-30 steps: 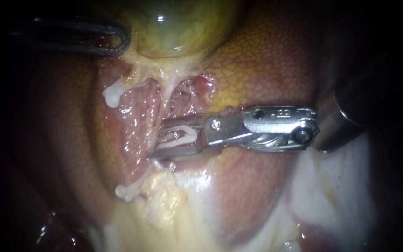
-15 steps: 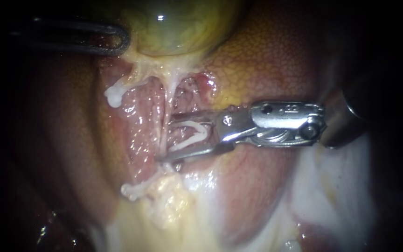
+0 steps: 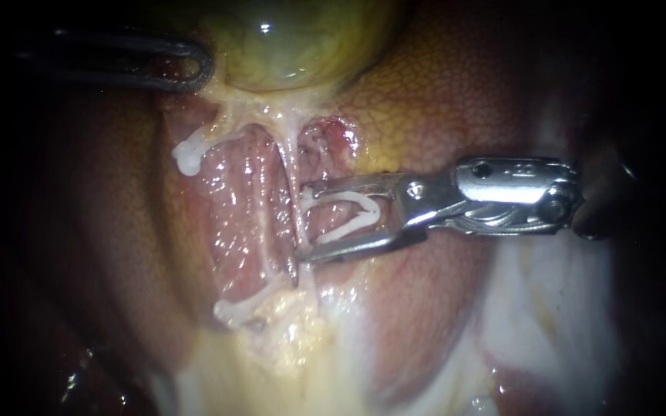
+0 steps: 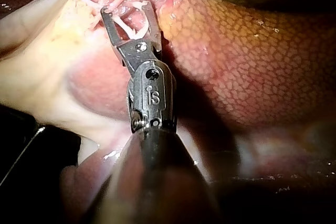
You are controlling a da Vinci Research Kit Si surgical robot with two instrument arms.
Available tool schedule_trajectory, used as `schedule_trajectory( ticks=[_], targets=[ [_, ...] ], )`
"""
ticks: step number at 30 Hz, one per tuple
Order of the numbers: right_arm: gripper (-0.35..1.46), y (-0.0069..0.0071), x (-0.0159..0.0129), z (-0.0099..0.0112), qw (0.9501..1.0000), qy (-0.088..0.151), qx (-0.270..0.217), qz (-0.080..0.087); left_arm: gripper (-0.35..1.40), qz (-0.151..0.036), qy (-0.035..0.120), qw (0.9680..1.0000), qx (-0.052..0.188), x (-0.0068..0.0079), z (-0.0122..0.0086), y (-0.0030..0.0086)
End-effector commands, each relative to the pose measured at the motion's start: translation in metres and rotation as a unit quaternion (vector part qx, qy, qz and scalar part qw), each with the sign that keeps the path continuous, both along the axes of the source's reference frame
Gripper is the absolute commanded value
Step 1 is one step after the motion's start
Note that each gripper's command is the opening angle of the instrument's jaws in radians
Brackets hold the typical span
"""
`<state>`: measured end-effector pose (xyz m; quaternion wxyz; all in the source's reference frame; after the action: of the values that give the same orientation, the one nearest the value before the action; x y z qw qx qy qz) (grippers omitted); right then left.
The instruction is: Clipping first clip right tube
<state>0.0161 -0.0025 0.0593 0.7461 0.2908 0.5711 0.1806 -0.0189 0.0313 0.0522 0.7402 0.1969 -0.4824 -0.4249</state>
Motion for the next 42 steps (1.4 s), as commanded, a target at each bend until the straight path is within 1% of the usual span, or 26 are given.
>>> schedule_trajectory(
  ticks=[1, 4, 9, 15, 20, 26, 30, 32, 37, 42],
  targets=[
    [0.5, 0.0, -0.0001, -0.0001, 1.0, 0.001, 0.0, -0.001, -0.35, 0.0, 0.0, 1.0, 0.0, 0.0, 0.0, 0.0],
    [0.5, 0.0, -0.0002, -0.0001, 1.0, 0.001, 0.007, -0.003, -0.35, 0.0, 0.0, 1.0, 0.0, 0.0, 0.0, 0.0],
    [0.5, -0.0001, -0.0005, -0.0001, 0.9993, -0.001, 0.037, -0.003, -0.35, 0.0, 0.0, 1.0, 0.0, 0.0, 0.0, 0.0],
    [0.5, -0.0002, -0.0008, 0.0, 0.997, -0.006, 0.077, -0.004, -0.35, 0.0, 0.0, 1.0, 0.0, 0.0, 0.0, 0.0],
    [0.49, -0.0006, -0.0007, 0.0002, 0.9937, -0.005, 0.111, -0.015, -0.35, 0.0, 0.0, 1.0, 0.0, 0.0, 0.0, 0.0],
    [0.48, -0.0012, -0.0005, 0.0008, 0.9902, -0.002, 0.136, -0.031, -0.35, 0.0, 0.0, 1.0, 0.0, 0.0, 0.0, 0.0],
    [0.48, -0.0016, -0.0001, 0.0014, 0.9886, -0.002, 0.147, -0.029, -0.35, 0.0, 0.0, 1.0, 0.0, 0.0, 0.0, 0.0],
    [0.48, -0.0018, 0.0001, 0.0018, 0.9872, 0.002, 0.158, -0.023, -0.35, 0.0, 0.0, 1.0, 0.0, 0.0, 0.0, 0.0],
    [0.48, -0.0022, 0.0006, 0.0024, 0.9833, 0.023, 0.179, -0.027, -0.35, 0.0, 0.0, 1.0, 0.0, 0.0, 0.0, 0.0],
    [0.48, -0.0025, 0.0013, 0.0024, 0.9777, 0.063, 0.198, -0.03, -0.35, 0.0, 0.0, 1.0, 0.0, 0.0, 0.0, 0.0]
  ],
)
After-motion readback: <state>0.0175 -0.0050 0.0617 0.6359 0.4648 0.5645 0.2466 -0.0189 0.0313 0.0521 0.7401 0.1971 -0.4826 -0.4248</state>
